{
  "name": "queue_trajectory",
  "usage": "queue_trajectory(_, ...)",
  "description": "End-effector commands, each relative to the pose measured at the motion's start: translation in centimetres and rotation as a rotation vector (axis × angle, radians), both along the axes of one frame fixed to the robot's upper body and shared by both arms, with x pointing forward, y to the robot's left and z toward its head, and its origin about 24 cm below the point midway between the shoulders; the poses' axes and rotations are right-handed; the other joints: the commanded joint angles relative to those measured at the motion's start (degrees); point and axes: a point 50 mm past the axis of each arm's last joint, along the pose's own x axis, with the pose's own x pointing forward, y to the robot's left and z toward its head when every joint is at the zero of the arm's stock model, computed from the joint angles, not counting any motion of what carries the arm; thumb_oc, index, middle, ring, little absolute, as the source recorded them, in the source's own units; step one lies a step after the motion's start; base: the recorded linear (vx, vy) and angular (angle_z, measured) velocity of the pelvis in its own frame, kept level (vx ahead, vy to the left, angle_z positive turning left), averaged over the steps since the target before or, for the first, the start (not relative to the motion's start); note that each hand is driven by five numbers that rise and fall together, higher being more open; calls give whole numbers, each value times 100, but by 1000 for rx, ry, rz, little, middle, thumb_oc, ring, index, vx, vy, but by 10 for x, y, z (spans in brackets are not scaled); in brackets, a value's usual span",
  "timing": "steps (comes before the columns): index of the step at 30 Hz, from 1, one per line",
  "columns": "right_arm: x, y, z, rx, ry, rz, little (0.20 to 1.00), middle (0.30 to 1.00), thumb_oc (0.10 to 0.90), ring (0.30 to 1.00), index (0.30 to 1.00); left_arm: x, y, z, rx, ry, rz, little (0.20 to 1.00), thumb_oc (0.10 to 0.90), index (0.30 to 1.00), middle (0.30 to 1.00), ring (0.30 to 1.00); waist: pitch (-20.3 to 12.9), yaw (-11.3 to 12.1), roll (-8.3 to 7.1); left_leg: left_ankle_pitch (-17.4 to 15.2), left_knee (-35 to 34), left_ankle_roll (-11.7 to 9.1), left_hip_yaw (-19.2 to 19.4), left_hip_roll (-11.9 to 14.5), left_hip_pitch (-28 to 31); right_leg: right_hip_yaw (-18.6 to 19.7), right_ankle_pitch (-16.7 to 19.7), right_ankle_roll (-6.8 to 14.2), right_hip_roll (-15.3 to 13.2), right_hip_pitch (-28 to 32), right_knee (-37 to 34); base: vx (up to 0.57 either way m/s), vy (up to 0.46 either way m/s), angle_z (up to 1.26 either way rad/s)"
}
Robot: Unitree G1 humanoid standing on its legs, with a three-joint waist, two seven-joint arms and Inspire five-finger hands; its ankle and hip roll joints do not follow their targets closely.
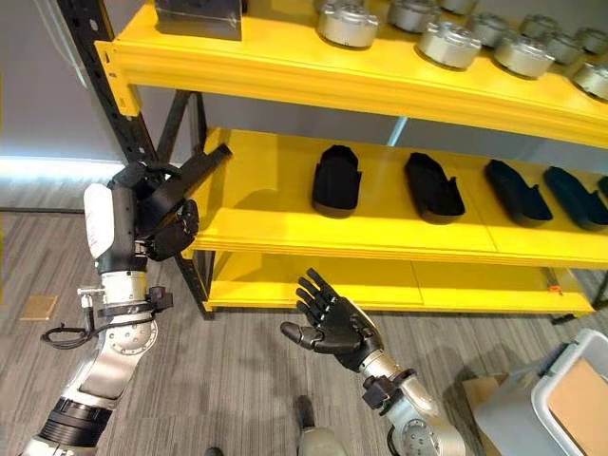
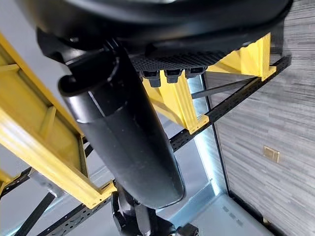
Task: Move parts from the plastic box to the shelf.
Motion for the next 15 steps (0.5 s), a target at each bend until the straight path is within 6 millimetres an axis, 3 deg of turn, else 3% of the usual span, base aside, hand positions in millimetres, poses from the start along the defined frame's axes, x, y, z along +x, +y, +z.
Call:
queue_trajectory(1, 5, -13, 30, -26, -160, 8, 1000, 1000, 900, 1000, 1000, 4, -9, 56, 50, -280, -53, 300, 400, 300, 300, 300, -523, -139, 120, 162, -37, -161, 353, 570, -96, -45, -399, 317, -77, 230, 4, 42, -88, -6)
queue_trajectory(10, 13, -3, 30, -51, -149, 59, 1000, 1000, 900, 1000, 1000, 18, -31, 60, 29, -211, -100, 300, 400, 300, 300, 300, -615, -253, 213, 227, -37, -277, 554, 761, -44, -40, -566, 196, 56, 331, 4, 30, -55, -18)
queue_trajectory(15, 14, 6, 28, -53, -133, 91, 1000, 1000, 900, 1000, 1000, 35, -37, 53, -60, -119, -106, 300, 400, 300, 300, 300, -672, -418, 259, 208, -37, -266, 725, 773, 13, 105, -584, 182, 118, 316, 4, 35, -33, -14)
